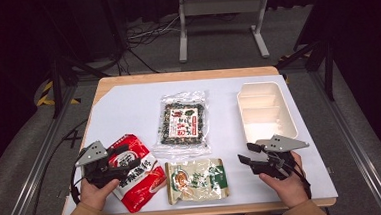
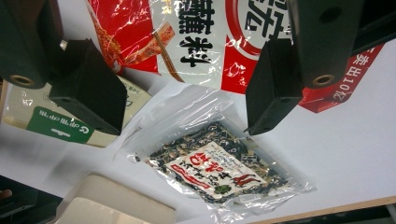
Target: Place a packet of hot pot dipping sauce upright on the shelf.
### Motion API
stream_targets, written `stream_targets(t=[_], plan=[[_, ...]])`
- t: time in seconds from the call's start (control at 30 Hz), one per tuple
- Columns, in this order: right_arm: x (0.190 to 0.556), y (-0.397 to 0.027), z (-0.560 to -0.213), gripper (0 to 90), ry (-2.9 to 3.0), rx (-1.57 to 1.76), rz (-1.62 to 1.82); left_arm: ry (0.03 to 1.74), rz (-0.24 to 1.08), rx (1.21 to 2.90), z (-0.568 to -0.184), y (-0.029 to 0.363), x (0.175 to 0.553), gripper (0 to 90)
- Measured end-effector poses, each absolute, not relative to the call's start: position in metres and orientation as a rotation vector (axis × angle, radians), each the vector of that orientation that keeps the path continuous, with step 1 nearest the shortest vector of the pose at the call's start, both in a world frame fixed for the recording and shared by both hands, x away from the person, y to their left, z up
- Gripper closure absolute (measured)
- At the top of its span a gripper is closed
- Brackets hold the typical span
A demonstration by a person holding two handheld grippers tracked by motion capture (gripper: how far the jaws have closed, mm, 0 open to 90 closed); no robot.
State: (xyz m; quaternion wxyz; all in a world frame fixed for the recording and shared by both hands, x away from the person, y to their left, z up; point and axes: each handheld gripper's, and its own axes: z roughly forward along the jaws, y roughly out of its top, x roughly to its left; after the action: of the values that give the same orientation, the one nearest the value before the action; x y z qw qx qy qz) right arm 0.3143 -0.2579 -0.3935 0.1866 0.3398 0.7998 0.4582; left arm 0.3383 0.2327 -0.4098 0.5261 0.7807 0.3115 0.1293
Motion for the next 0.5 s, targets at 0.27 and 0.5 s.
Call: stream_targets(t=[0.27, 0.5], plan=[[0.311, -0.246, -0.387, 41.8, 2.332, 0.924, 1.283, 0.742, 0.306, 1.871, -0.41, 0.231, 0.338, 29.7], [0.309, -0.234, -0.388, 38.7, 2.403, 0.922, 1.315, 0.743, 0.306, 1.869, -0.409, 0.231, 0.338, 29.7]])
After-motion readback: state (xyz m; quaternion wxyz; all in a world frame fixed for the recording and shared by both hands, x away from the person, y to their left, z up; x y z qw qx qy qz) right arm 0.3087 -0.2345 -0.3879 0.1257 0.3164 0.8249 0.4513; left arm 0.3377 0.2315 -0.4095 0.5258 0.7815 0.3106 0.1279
